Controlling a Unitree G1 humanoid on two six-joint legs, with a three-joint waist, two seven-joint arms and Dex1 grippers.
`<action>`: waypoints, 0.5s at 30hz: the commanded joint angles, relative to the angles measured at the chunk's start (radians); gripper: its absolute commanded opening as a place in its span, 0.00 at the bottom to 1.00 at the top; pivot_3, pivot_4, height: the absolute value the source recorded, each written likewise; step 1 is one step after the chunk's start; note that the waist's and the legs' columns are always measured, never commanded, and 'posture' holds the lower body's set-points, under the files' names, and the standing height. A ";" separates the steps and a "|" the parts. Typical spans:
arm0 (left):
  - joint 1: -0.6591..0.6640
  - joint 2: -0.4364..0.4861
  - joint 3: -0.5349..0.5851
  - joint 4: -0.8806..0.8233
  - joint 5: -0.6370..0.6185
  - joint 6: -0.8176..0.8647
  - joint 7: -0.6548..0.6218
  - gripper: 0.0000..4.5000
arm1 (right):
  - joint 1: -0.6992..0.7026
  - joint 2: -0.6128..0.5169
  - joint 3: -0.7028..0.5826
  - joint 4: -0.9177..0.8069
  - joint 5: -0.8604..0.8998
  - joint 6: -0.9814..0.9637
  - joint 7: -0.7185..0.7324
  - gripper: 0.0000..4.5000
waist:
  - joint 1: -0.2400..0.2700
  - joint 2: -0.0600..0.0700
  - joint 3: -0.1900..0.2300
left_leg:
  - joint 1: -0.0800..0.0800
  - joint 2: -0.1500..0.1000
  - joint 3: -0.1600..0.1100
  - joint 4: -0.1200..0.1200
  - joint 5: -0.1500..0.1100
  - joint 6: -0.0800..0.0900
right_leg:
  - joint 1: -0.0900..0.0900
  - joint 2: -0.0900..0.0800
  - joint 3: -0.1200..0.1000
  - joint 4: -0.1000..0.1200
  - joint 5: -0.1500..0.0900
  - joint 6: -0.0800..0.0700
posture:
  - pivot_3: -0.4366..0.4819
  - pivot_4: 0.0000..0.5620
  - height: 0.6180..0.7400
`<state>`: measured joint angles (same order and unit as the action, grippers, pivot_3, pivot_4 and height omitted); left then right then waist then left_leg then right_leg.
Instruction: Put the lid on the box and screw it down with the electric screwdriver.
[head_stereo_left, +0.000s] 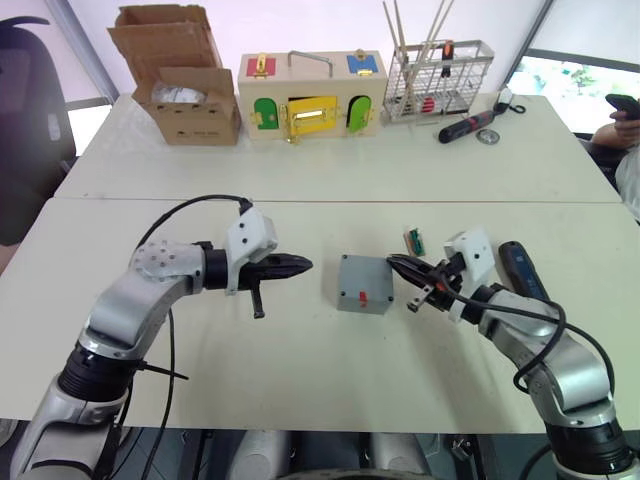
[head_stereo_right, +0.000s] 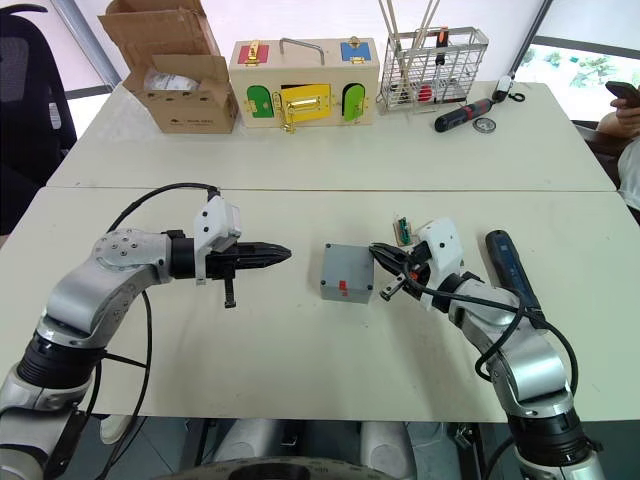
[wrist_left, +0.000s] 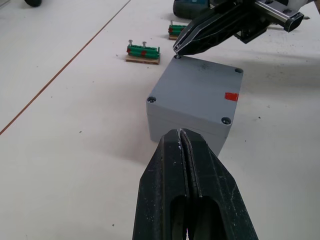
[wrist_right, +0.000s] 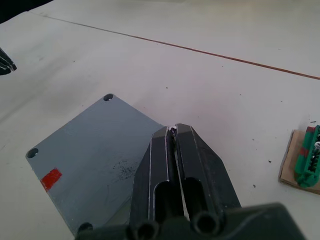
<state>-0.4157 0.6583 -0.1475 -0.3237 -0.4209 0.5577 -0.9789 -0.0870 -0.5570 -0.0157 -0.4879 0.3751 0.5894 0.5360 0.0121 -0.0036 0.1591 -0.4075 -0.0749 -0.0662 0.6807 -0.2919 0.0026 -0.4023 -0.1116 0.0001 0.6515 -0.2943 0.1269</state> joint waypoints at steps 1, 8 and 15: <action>-0.018 -0.004 0.003 -0.010 0.008 -0.021 0.000 0.00 | -0.013 0.004 -0.007 -0.010 -0.006 -0.024 0.004 0.01 | 0.000 0.000 0.000 | 0.000 0.000 0.000 0.000 0.000 0.000 | 0.000 0.000 0.000 0.000 0.000 0.000 | 0.48 0.27 1.00; -0.024 -0.015 0.004 -0.003 0.017 -0.023 -0.002 0.00 | -0.021 -0.004 -0.005 -0.008 -0.015 -0.020 0.014 0.31 | 0.000 0.000 0.000 | 0.000 0.000 0.000 0.000 0.000 0.000 | 0.000 0.000 0.000 0.000 0.000 0.000 | 0.48 0.27 1.00; -0.049 -0.022 0.023 0.014 -0.005 -0.024 -0.019 0.00 | -0.094 -0.065 -0.152 -0.075 0.113 0.118 0.020 0.92 | 0.001 0.000 0.000 | 0.000 0.000 0.000 0.000 0.000 0.000 | 0.000 0.000 0.000 0.000 0.000 0.000 | 0.48 0.27 1.00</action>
<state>-0.4364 0.6392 -0.1501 -0.3005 -0.4066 0.5506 -0.9882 -0.1394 -0.5874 -0.0788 -0.4922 0.4221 0.6675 0.5492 0.0133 -0.0033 0.1593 -0.4076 -0.0750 -0.0662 0.6809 -0.2918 0.0026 -0.4023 -0.1117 0.0001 0.6516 -0.2943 0.1269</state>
